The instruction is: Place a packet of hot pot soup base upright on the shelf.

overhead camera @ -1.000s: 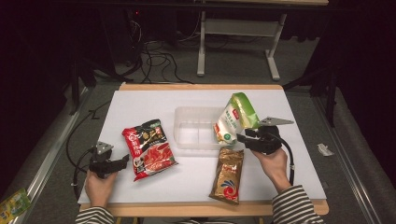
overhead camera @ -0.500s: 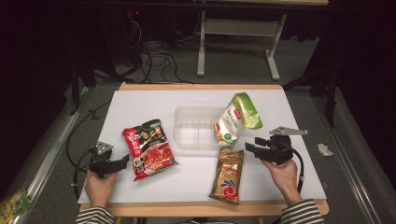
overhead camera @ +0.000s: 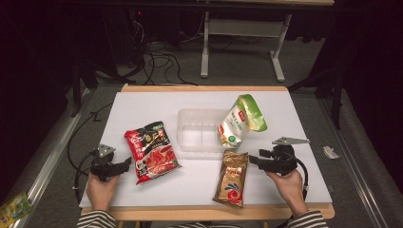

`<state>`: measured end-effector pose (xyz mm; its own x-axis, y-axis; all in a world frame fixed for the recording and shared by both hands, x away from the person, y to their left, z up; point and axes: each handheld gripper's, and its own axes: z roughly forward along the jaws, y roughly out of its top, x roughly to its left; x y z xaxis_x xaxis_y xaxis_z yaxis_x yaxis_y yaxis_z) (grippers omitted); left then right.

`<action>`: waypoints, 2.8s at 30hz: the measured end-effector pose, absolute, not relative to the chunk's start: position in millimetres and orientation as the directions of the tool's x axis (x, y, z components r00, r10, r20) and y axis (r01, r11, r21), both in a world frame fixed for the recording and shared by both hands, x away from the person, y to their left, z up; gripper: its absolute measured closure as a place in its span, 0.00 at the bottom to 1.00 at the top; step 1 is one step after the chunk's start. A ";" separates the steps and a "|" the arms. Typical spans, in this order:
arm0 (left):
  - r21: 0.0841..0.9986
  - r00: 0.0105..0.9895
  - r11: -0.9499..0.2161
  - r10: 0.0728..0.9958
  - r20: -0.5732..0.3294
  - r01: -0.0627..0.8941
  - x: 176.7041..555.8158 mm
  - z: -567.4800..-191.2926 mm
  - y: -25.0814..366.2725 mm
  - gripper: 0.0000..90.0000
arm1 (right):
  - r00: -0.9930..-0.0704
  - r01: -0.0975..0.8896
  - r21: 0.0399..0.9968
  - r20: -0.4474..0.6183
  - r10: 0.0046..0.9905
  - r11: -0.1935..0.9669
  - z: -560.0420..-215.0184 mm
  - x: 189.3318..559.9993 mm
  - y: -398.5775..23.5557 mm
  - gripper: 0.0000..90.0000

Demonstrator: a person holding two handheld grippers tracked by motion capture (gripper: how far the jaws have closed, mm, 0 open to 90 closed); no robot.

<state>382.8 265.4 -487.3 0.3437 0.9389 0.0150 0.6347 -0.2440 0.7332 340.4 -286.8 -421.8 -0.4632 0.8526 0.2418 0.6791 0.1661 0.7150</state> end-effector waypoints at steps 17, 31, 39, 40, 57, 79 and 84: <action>0.735 0.340 -0.238 0.940 0.011 0.635 382.9 -487.4 265.3 0.26 | -0.395 0.768 0.628 0.310 0.865 0.126 -458.7 364.3 -278.1 0.39; 0.735 0.339 -0.236 0.941 0.010 0.635 382.8 -487.5 265.3 0.26 | -0.419 0.776 0.606 0.291 0.860 0.172 -467.0 372.5 -265.9 0.39; 0.737 0.340 -0.243 0.940 0.019 0.631 381.8 -487.4 264.5 0.26 | -0.474 0.770 0.593 0.286 0.833 0.234 -465.9 379.7 -259.9 0.52; 0.739 0.339 -0.238 0.941 0.014 0.630 382.1 -487.7 264.7 0.26 | -0.480 0.769 0.591 0.285 0.829 0.242 -465.6 380.0 -260.0 0.55; 0.738 0.340 -0.244 0.940 0.020 0.630 381.6 -487.4 264.3 0.27 | -0.556 0.718 0.617 0.228 0.799 0.323 -464.9 372.6 -259.8 0.95; 0.742 0.341 -0.248 0.940 0.028 0.623 380.9 -487.7 263.6 0.27 | -0.585 0.660 0.697 0.243 0.774 0.280 -424.6 347.1 -280.8 1.00; 0.738 0.344 -0.248 0.939 0.023 0.627 381.3 -487.4 264.4 0.27 | -0.591 0.640 0.723 0.247 0.768 0.261 -404.3 343.4 -285.0 1.00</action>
